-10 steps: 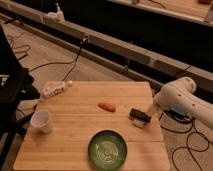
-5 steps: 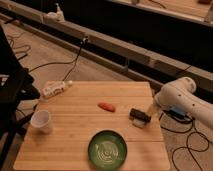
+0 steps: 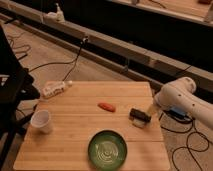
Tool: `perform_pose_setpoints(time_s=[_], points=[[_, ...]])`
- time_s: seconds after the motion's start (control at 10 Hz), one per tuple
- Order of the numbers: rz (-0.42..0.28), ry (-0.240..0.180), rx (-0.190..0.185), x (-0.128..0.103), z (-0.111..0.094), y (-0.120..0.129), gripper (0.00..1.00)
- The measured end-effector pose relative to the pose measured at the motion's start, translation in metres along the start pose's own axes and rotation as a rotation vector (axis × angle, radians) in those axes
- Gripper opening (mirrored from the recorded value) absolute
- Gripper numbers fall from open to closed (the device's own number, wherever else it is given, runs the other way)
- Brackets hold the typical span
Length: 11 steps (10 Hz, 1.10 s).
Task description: Pick up the ceramic bowl
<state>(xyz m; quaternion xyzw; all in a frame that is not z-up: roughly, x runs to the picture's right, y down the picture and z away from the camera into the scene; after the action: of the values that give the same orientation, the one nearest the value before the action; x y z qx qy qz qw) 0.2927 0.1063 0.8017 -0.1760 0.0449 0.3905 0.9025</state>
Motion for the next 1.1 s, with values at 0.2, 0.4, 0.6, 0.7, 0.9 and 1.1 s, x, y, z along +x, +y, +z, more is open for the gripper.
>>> perform_pose_setpoints(time_s=[0.2, 0.4, 0.6, 0.7, 0.9, 1.1], points=[[-0.009, 0.000, 0.003, 0.000, 0.000, 0.000, 0.74], [-0.042, -0.016, -0.002, -0.011, -0.002, 0.004, 0.74], [-0.123, -0.027, -0.012, -0.024, -0.001, 0.021, 0.74], [-0.174, -0.037, -0.024, -0.033, 0.001, 0.032, 0.74], [-0.254, -0.063, -0.064, -0.047, 0.002, 0.060, 0.74], [-0.353, -0.117, -0.141, -0.066, -0.002, 0.106, 0.74]])
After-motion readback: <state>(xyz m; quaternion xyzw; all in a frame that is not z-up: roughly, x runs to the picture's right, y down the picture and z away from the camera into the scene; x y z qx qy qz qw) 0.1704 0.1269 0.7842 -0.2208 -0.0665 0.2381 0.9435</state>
